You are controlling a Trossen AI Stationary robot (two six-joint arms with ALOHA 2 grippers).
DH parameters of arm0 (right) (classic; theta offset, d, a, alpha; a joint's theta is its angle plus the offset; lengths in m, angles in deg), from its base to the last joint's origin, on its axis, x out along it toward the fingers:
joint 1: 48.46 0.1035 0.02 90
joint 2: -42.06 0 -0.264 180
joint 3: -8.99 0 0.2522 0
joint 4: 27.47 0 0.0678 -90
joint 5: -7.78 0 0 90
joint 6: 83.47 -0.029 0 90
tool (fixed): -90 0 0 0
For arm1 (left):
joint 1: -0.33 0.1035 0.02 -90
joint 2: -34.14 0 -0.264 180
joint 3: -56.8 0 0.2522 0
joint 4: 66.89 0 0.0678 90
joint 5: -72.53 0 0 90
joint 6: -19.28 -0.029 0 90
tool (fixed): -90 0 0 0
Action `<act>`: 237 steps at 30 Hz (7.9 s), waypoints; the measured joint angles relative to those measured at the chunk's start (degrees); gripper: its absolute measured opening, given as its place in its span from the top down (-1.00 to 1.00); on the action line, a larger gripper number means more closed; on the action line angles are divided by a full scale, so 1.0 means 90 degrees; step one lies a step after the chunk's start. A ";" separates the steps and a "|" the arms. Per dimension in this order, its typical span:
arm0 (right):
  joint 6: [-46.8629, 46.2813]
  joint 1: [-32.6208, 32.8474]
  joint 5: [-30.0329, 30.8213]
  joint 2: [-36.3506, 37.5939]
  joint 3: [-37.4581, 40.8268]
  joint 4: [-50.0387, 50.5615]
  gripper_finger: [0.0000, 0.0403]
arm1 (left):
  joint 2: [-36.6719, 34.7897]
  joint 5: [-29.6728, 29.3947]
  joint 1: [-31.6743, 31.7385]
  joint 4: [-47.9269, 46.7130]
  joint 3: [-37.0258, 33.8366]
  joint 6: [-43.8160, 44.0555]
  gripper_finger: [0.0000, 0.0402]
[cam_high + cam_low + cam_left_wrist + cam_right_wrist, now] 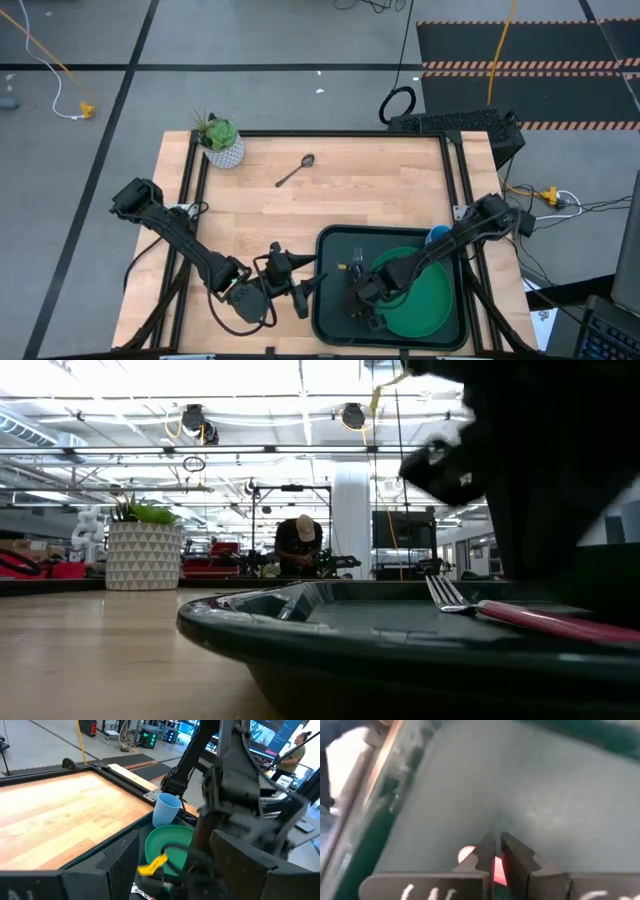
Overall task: Pick and place plate/cup/fork/spoon on tray
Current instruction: Put the black spoon on the black serving tray beside the orange fork
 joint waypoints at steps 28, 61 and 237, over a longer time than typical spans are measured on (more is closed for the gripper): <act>0.0147 0.0955 0.2353 0.6367 0.2683 0.1708 0.89 | -0.0083 0.1578 0.3271 -0.1565 -0.0005 -0.0140 -0.22; 0.1054 0.0957 0.2509 0.7900 0.2693 0.2905 0.89 | 0.1265 0.5042 0.6989 -0.4336 0.0002 -0.2460 -0.49; 0.1739 0.0954 0.2484 0.7927 0.3087 0.3439 0.89 | 0.4524 0.4488 0.1715 -0.6145 0.4830 0.8112 0.52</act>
